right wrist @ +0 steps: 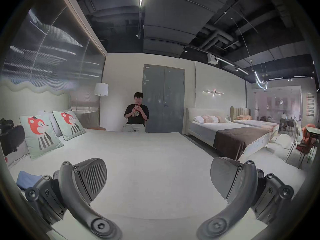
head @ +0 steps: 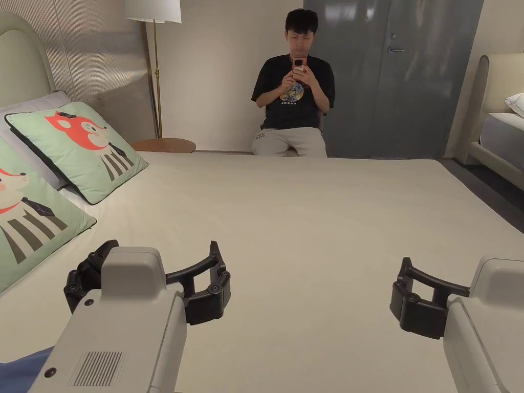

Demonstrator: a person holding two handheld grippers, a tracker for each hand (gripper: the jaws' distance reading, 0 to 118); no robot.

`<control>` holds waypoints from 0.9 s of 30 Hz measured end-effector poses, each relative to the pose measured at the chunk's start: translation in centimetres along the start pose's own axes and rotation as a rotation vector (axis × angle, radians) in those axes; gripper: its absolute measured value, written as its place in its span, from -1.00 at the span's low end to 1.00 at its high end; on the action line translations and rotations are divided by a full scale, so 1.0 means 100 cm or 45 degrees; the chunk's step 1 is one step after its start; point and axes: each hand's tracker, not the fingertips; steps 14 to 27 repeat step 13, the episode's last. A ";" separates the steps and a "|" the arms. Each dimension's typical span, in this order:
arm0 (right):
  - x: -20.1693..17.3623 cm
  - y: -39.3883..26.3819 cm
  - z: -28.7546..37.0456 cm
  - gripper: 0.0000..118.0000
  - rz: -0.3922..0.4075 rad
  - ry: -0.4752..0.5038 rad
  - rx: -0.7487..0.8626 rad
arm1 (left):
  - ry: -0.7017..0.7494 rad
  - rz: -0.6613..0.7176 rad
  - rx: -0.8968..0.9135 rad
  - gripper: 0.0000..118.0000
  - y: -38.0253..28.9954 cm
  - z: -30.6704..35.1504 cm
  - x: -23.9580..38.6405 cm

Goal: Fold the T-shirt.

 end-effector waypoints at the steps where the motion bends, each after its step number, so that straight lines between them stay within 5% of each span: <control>1: 0.000 -0.001 0.000 1.00 -0.002 0.003 -0.001 | -0.001 -0.001 -0.002 0.88 0.000 0.000 0.000; 27: -0.002 -0.002 0.002 1.00 0.015 0.013 -0.006 | -0.016 -0.012 0.004 0.88 0.002 0.003 0.003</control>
